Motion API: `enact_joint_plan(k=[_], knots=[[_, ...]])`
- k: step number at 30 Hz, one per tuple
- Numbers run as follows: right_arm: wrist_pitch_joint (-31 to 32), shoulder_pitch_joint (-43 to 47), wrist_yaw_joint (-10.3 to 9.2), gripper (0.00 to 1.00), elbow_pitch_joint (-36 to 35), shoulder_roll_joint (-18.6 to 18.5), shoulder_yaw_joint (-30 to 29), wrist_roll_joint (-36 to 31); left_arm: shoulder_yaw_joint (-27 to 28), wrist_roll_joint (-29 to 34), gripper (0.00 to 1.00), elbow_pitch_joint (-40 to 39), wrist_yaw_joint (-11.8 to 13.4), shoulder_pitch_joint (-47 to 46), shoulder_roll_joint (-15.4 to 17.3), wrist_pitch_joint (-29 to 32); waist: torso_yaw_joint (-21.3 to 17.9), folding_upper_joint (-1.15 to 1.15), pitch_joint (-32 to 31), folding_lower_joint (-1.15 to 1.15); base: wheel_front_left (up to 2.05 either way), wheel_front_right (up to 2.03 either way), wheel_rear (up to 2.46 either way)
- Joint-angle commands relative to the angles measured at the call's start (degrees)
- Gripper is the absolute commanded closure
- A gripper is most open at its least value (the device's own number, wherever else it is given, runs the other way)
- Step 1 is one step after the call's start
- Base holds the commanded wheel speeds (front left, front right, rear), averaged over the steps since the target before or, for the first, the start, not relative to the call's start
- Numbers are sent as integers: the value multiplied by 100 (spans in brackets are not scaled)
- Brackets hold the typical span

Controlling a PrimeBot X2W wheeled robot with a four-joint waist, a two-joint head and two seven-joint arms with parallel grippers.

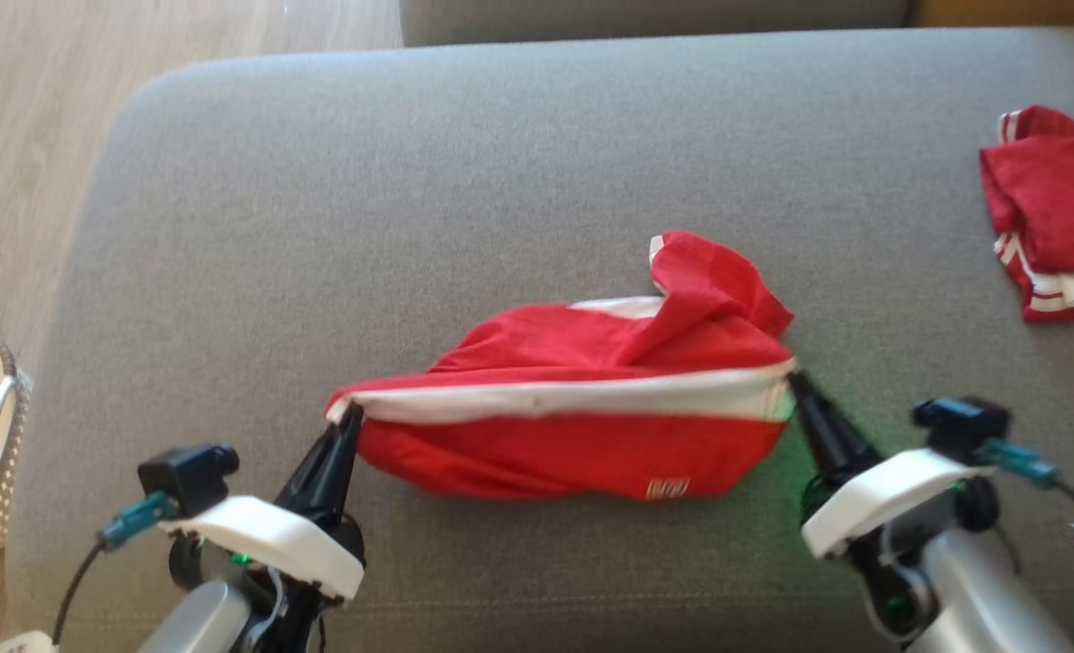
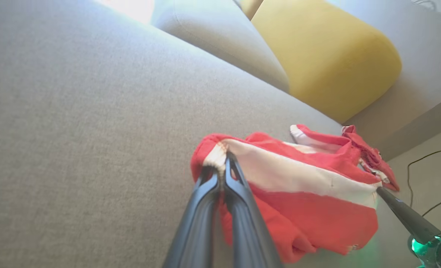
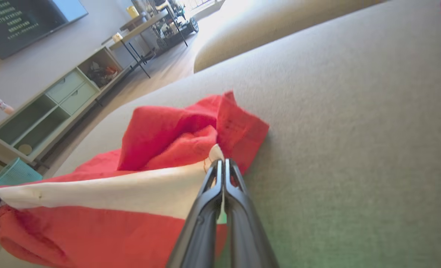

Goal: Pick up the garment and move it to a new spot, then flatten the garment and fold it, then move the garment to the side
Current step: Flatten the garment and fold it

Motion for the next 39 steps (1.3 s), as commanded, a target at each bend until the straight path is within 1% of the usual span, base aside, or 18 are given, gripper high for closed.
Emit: enact_joint_plan(k=[1,2,6,9,11,14,16,18,20,22,24,26,28,30,31,34,37,39], knots=[[-82,-9,-2,100,-383,-129,-18,123,292,56,100,-317,-75,-254,97,-76,-38,0,-111,0,0,0,0],[-82,-9,-2,100,-383,-129,-18,123,292,56,100,-317,-75,-254,97,-76,-38,0,-111,0,0,0,0],[161,-106,-2,100,-1309,-354,-368,390,372,-63,100,-972,-181,-612,249,168,-157,0,-208,0,0,0,0],[661,-607,-2,100,-1917,-471,-629,496,399,-166,100,-1554,-234,-1174,483,716,-349,0,-201,0,0,0,0],[996,-1127,-2,100,-2079,-493,-806,506,391,-205,100,-1845,-263,-1677,611,1134,-460,0,-156,0,0,0,0],[1451,-2139,-2,100,-1947,-495,-934,436,363,-143,100,-1914,-298,-2655,670,1668,-612,0,48,0,0,0,0],[1660,-2923,-2,100,-1626,-457,-942,345,324,-35,100,-1670,-325,-3416,605,1932,-708,0,291,0,0,0,0],[1762,-3722,-2,100,-1164,-400,-926,213,189,259,100,-1272,-380,-4234,543,2065,-802,0,564,0,0,0,0],[1696,-4509,-2,100,-650,-345,-882,32,19,645,100,-789,-432,-5038,493,2001,-906,0,856,0,0,0,0],[1417,-5199,-2,100,-127,-272,-812,-139,-148,1061,100,-213,-461,-5739,479,1729,-1009,0,1086,0,0,0,0],[1013,-5758,-2,100,366,-207,-774,-270,-423,1665,100,356,-474,-6357,570,1285,-1100,0,1250,0,0,0,0],[587,-6229,-2,100,776,-156,-783,-334,-601,2094,100,881,-478,-6843,590,748,-1152,0,1409,0,0,0,0],[181,-6582,-2,100,1042,-188,-725,-385,-748,2537,100,1324,-480,-7245,620,218,-1150,0,1555,0,0,0,0],[-108,-6772,-2,100,1211,-225,-697,-329,-810,2892,100,1586,-480,-7479,609,-19,-1114,0,1665,0,0,0,0],[-193,-6790,-2,100,1232,-240,-649,-270,-815,3044,100,1623,-476,-7500,604,-58,-1099,0,1696,0,0,0,0],[-324,-6561,-2,100,1054,-344,-455,-21,-583,3299,100,1079,-466,-7147,566,-72,-1016,0,1790,0,0,0,0],[-358,-5864,-2,100,686,-495,-227,354,-410,3205,100,700,-477,-6263,593,-74,-945,0,1709,0,0,0,0],[-323,-5222,-2,100,381,-643,-114,614,-497,3006,100,342,-480,-5557,629,-75,-899,0,1609,0,0,0,0]])
